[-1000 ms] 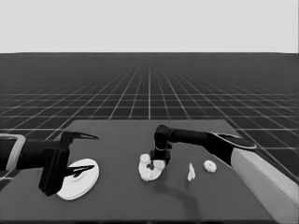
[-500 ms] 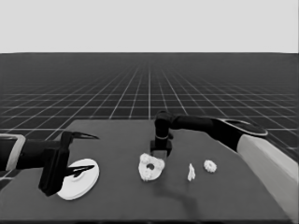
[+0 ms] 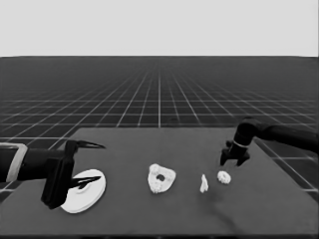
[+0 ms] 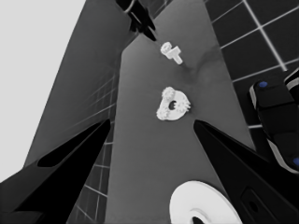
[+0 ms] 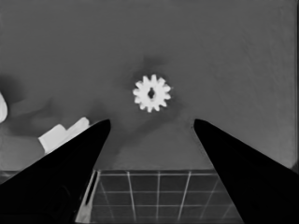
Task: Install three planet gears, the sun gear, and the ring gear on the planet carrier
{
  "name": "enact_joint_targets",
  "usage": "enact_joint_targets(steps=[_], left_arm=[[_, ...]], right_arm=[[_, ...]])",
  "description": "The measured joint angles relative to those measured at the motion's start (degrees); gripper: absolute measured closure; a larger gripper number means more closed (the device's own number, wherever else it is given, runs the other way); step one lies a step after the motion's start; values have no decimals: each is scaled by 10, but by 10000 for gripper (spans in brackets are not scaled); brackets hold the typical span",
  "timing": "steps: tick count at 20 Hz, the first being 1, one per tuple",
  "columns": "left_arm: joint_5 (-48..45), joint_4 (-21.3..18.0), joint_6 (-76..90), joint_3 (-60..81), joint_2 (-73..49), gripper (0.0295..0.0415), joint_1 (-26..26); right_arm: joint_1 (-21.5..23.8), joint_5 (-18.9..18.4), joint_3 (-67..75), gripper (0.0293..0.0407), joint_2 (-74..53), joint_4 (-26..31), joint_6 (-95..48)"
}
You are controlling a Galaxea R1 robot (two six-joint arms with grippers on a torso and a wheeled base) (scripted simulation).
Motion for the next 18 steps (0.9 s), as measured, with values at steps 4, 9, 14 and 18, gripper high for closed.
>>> enact_joint_targets(steps=[4, 9, 14, 18], left_arm=[[0, 0, 0, 0, 0, 326, 0], [0, 0, 0, 0, 0, 326, 0], [0, 0, 0, 0, 0, 326, 0], [0, 0, 0, 0, 0, 326, 0]], right_arm=[[-101, 76, -63, 315, 31, -66, -21], [-112, 87, -76, 315, 37, -73, -25], [-113, 87, -77, 390, 38, -73, -26], [-113, 87, -77, 390, 38, -73, -26]])
